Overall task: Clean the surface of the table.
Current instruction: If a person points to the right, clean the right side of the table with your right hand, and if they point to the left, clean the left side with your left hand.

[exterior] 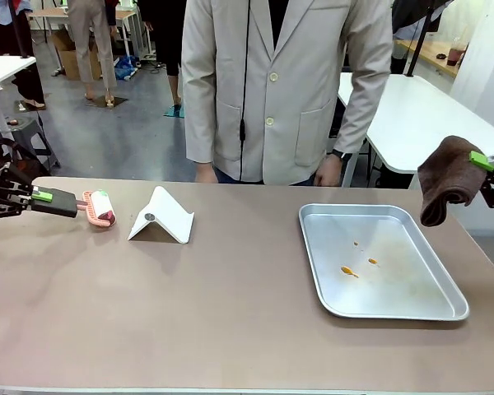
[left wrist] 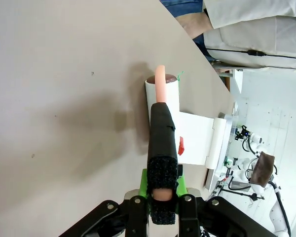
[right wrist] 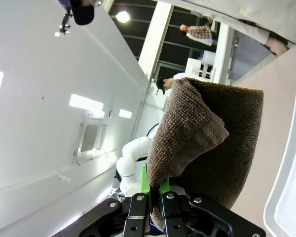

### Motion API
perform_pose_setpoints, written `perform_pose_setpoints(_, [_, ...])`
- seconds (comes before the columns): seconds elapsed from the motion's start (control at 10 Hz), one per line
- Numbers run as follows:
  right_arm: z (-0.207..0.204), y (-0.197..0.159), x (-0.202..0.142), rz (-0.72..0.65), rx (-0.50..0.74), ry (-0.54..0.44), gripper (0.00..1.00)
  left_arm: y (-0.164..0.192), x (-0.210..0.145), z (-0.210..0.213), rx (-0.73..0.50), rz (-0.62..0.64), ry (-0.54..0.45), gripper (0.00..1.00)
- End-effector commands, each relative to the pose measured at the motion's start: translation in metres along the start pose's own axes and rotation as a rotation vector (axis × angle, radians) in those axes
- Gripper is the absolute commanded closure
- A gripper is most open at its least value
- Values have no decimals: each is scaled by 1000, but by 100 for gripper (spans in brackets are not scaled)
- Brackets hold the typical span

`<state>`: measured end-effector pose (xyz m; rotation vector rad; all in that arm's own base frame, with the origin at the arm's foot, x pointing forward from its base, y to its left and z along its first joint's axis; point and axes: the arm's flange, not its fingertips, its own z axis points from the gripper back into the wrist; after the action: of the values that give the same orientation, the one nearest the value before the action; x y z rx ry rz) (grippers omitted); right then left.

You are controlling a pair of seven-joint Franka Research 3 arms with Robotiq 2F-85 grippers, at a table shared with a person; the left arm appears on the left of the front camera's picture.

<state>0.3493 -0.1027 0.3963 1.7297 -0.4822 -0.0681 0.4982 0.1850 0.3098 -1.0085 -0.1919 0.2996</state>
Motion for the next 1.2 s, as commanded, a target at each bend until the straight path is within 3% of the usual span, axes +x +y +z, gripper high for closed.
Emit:
perform_pose_setpoints(0.0, [2, 4, -2, 4, 15, 9, 100, -8, -1, 5, -46, -16, -3, 91])
perform_pose_setpoints(0.1, [2, 4, -2, 4, 15, 9, 100, -14, -6, 14, -68, -33, -8, 91])
perform_pose_setpoints(0.3, [2, 4, -2, 4, 15, 9, 100, -36, -26, 47, -242, -146, -21, 91])
perform_pose_setpoints(0.5, [2, 4, -2, 4, 15, 9, 100, -38, -44, 83, -297, -159, -4, 91])
perform_pose_setpoints(1.1, [2, 4, -2, 4, 15, 9, 100, 25, -112, 254, -348, -128, 141, 91])
